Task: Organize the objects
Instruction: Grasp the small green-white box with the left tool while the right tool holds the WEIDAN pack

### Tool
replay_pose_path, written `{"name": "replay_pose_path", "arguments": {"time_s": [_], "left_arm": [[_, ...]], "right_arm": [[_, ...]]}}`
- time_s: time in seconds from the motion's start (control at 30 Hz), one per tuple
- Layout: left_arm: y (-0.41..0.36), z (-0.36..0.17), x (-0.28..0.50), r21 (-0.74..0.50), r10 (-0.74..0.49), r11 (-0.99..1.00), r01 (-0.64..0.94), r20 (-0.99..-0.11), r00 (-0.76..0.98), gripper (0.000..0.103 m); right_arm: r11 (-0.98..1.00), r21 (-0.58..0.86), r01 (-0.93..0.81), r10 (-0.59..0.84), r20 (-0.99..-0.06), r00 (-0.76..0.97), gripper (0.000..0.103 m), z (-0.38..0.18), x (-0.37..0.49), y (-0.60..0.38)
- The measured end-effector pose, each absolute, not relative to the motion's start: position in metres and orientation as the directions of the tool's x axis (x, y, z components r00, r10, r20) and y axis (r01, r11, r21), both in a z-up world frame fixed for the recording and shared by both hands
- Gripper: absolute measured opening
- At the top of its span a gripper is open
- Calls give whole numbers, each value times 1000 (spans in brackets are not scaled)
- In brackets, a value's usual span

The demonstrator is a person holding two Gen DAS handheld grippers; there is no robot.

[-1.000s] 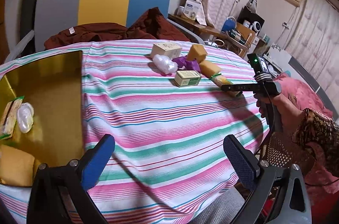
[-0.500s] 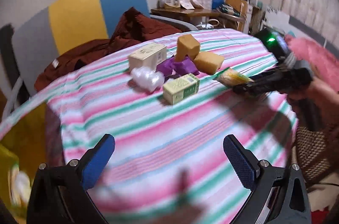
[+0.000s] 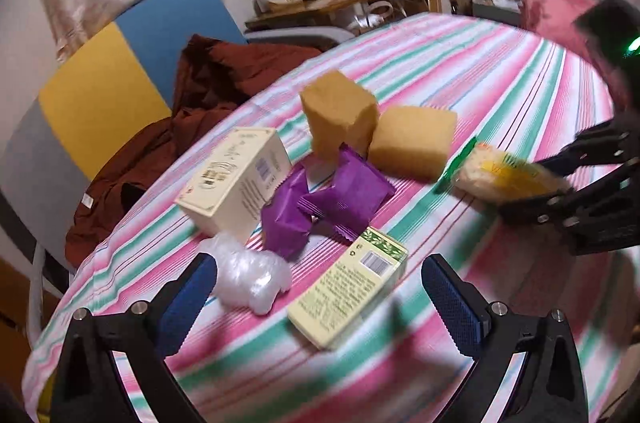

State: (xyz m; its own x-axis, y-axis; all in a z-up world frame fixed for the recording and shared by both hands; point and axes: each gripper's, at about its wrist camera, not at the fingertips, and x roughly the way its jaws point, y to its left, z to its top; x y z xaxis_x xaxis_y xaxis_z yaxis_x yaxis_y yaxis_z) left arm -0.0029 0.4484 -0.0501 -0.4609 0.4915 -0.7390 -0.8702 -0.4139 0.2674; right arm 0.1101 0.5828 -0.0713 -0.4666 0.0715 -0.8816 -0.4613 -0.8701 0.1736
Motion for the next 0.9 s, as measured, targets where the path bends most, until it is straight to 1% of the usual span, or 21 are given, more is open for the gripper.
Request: {"name": "replay_pose_path", "arguments": {"time_s": [0.03,0.07,0.1,0.13,0.17,0.2,0.27,0.3,0.33,0.4,0.47,0.63,0.73,0.9], "left_arm": [[450,-54,-5,269,486,-410,-872,-745,-458,94],[450,-58,-7,260,482,-410,-874,-752,-450,89],[449,-61,-7,243,484,-412,-878,-758,-437,79],[447,-63,-7,214,492,-415,-884,-765,-416,74],[444,-66,-6,187,505,-418,-889,-766,-399,74],[442,-68,-3,176,513,-418,-891,-764,-391,71],[440,-75,2,162,513,-410,-898,-773,-374,60],[438,-79,3,149,512,-407,-901,-780,-360,49],[435,-79,5,126,524,-414,-901,-777,-349,43],[433,-78,5,87,525,-434,-897,-784,-330,38],[430,-79,6,60,533,-445,-893,-784,-318,37],[416,-79,18,59,546,-453,-889,-770,-330,31],[406,-79,25,68,550,-467,-882,-758,-350,31],[380,-79,31,35,561,-507,-861,-745,-360,31]], "right_arm": [[-865,184,-466,65,-881,-469,49,-71,110,584],[-863,190,-469,62,-880,-470,49,-72,110,585],[-860,194,-471,59,-880,-471,49,-72,109,586],[-859,196,-473,59,-881,-470,49,-72,108,585],[-859,195,-474,60,-881,-470,49,-72,108,585],[-859,191,-474,62,-881,-468,49,-72,107,587],[-863,178,-473,73,-883,-465,49,-72,107,586],[-863,172,-475,79,-882,-464,49,-72,106,584],[-862,168,-478,85,-882,-463,49,-72,105,583],[-863,159,-480,95,-881,-463,49,-73,104,582],[-863,152,-482,104,-880,-463,49,-73,103,580],[-862,148,-485,110,-879,-464,49,-73,102,578],[-859,155,-488,108,-877,-469,49,-73,102,579],[-853,194,-484,82,-867,-491,49,-73,104,578]]}}
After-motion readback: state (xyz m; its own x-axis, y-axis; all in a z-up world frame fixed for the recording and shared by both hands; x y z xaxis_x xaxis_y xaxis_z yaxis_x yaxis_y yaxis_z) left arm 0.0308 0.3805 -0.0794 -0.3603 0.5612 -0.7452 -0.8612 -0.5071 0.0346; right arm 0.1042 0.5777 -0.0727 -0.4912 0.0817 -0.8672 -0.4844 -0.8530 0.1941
